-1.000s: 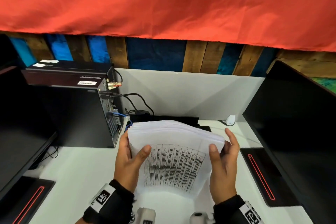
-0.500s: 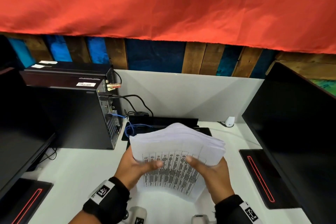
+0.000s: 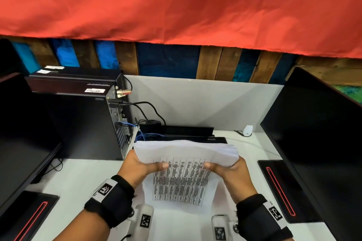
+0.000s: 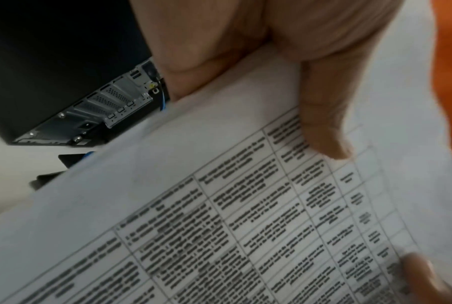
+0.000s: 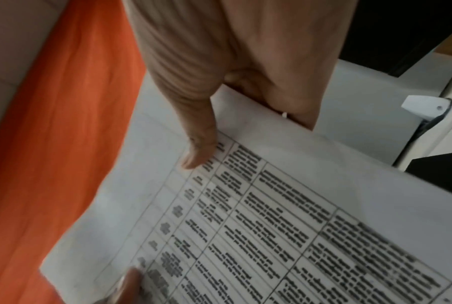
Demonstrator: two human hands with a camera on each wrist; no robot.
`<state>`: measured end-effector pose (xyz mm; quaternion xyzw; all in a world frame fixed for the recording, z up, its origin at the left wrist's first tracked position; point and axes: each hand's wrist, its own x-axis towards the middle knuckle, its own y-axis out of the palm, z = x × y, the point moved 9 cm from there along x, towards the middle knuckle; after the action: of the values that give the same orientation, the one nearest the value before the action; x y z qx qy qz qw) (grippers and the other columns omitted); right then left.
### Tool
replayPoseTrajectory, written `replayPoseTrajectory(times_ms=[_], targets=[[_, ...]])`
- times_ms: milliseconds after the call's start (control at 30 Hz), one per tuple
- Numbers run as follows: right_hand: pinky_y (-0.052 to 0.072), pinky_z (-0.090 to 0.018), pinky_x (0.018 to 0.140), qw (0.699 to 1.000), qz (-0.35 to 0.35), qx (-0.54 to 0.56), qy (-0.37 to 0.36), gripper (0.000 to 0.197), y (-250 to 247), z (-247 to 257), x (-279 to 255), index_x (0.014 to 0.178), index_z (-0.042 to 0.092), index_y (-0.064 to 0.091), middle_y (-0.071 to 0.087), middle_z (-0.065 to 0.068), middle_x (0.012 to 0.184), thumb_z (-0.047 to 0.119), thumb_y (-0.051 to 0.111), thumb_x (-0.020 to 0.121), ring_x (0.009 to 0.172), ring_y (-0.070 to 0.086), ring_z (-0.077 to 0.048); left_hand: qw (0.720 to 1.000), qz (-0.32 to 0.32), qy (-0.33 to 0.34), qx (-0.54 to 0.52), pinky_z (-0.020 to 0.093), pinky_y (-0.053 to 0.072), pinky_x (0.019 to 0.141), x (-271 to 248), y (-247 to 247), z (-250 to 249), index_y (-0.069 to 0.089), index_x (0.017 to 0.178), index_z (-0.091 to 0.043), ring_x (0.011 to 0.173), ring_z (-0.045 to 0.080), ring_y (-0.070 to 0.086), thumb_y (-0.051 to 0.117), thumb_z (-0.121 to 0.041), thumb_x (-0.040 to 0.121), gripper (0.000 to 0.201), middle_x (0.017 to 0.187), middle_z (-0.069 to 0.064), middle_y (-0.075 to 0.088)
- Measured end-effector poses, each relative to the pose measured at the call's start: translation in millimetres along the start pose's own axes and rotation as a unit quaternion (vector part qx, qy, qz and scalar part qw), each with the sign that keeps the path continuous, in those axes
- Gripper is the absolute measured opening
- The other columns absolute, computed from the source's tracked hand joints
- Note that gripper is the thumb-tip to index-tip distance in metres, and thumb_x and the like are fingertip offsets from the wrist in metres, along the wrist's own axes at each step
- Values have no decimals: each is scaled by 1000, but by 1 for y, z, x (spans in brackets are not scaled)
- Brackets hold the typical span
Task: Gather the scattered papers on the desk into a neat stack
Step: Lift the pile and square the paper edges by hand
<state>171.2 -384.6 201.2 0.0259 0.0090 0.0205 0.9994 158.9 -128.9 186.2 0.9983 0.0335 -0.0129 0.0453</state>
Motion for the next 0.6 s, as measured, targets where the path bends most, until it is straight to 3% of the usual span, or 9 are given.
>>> replayPoseTrajectory(times_ms=[133, 200, 233, 300, 333, 400, 467, 533, 600], targets=[[57, -44, 88, 1000, -17, 13, -22, 34, 3, 12, -3, 99, 5, 70, 77, -9, 92, -8, 77, 68, 91, 73, -27, 999, -25, 40, -24, 23, 58, 71, -3, -2, -11, 66, 106, -1, 91, 21, 73, 90, -8, 44, 67, 97, 9, 76], [57, -41, 89, 996, -53, 23, -63, 38, 0, 22, -7, 103, 14, 65, 75, -7, 98, -1, 77, 70, 97, 70, -30, 997, -38, 52, -34, 21, 58, 69, -5, 0, -19, 66, 104, -1, 88, 19, 74, 88, -5, 47, 61, 95, 9, 77], [55, -41, 92, 993, -78, 17, -92, 43, -2, 26, -11, 109, 20, 61, 72, -6, 105, 4, 77, 73, 104, 66, -30, 996, -53, 57, -46, 21, 58, 68, -7, -1, -23, 65, 101, -2, 85, 17, 74, 89, -11, 47, 59, 93, 9, 77], [48, -42, 101, 979, -117, -46, -162, 55, -1, 36, -23, 124, 36, 49, 59, -2, 121, 11, 73, 81, 118, 57, -25, 989, -92, 76, -87, 19, 57, 62, -11, -3, -28, 63, 97, -6, 74, 10, 72, 90, -38, 43, 68, 84, 2, 76], [45, -37, 104, 967, -126, -96, -201, 57, 3, 42, -30, 128, 42, 46, 53, 0, 125, 14, 69, 85, 122, 53, -19, 985, -115, 81, -104, 18, 55, 60, -14, -2, -31, 61, 98, -6, 70, 6, 69, 87, -51, 44, 75, 79, -3, 74], [38, -15, 104, 938, -124, -183, -265, 52, 15, 52, -42, 126, 48, 49, 43, 1, 127, 17, 66, 88, 125, 46, -7, 976, -160, 90, -115, 15, 54, 59, -18, -3, -37, 60, 100, -4, 66, 2, 65, 76, -57, 60, 68, 72, -9, 70], [34, -3, 99, 920, -124, -232, -292, 41, 22, 54, -47, 120, 45, 56, 38, 1, 128, 22, 65, 87, 125, 43, -4, 972, -196, 84, -99, 20, 54, 65, -19, -5, -40, 62, 95, -8, 75, 8, 67, 71, -48, 72, 47, 80, -5, 71], [33, -4, 100, 921, -136, -243, -273, 38, 20, 48, -45, 119, 43, 56, 35, 5, 129, 28, 66, 85, 128, 40, -5, 968, -225, 86, -72, 27, 51, 77, -19, -10, -43, 64, 90, -12, 97, 23, 65, 71, -35, 78, 27, 99, 8, 69], [35, -8, 101, 931, -134, -237, -245, 41, 18, 41, -44, 121, 43, 53, 35, 8, 129, 33, 68, 84, 128, 40, -4, 964, -239, 91, -75, 30, 51, 83, -21, -14, -44, 64, 91, -15, 104, 27, 63, 70, -32, 75, 24, 107, 13, 67]])
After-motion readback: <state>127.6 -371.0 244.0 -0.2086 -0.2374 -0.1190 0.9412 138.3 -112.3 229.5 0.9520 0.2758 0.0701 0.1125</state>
